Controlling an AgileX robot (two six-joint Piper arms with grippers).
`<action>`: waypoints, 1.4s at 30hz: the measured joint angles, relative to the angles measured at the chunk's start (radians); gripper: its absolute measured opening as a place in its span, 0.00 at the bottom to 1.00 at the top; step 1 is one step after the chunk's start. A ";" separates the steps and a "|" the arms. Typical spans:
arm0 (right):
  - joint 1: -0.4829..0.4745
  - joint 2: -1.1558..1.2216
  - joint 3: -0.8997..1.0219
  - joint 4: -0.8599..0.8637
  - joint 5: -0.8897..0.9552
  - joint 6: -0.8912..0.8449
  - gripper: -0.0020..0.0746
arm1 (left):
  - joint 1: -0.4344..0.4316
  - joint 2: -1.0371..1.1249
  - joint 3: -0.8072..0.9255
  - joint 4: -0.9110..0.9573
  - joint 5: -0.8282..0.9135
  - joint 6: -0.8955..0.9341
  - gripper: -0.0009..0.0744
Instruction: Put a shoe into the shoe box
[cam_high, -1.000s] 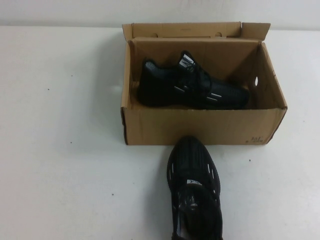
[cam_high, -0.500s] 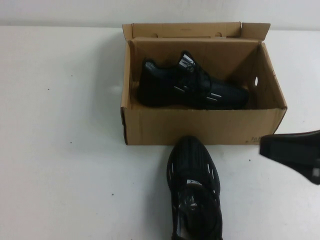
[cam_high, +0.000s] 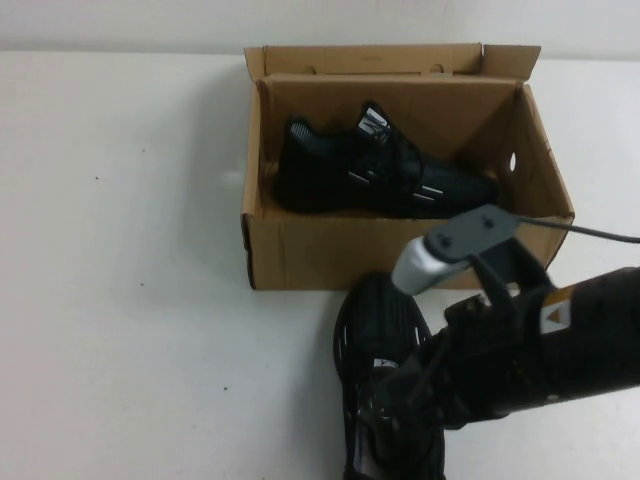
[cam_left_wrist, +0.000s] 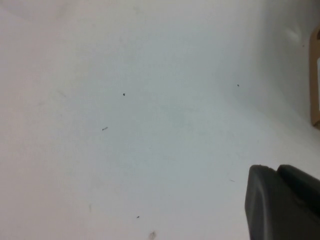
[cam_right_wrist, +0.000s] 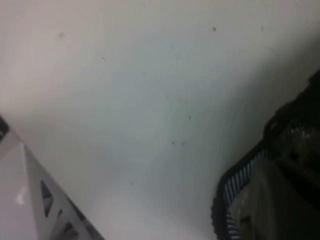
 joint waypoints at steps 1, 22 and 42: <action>0.038 0.019 -0.020 -0.067 0.002 0.083 0.00 | 0.000 0.000 0.000 0.000 0.005 0.000 0.01; 0.126 0.298 -0.155 -0.249 0.053 0.454 0.51 | 0.000 0.000 0.000 -0.038 0.028 0.000 0.01; 0.126 0.458 -0.162 -0.227 0.038 0.391 0.04 | 0.000 0.000 0.000 -0.038 0.029 0.000 0.01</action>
